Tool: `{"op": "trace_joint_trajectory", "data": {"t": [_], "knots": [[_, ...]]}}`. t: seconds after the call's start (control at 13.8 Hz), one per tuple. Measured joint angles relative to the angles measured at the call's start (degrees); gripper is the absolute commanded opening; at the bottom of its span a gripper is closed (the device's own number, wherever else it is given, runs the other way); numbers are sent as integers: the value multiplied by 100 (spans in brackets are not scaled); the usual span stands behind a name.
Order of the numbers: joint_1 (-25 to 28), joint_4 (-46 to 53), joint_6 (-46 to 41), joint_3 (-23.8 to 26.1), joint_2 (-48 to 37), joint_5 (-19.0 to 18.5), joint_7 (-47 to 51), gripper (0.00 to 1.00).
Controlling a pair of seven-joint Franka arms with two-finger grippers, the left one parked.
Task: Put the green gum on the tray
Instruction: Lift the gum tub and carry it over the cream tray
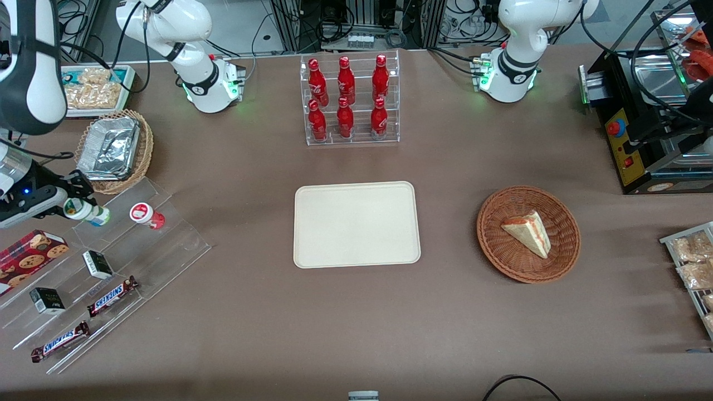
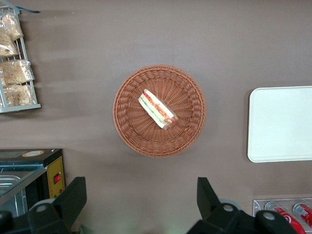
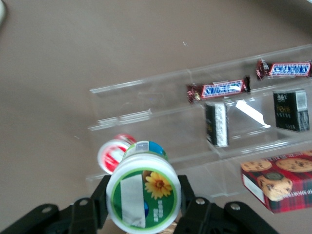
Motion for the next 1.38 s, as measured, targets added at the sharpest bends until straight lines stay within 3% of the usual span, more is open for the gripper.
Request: {"op": "trace_joint_trajectory", "data": {"t": [0.44, 0.87, 1.38], "knots": [[1895, 856, -661, 150, 319, 62, 2904, 0], [3596, 1673, -612, 162, 1460, 64, 5770, 0], [4722, 2008, 836, 142, 2972, -30, 8026, 0]]}}
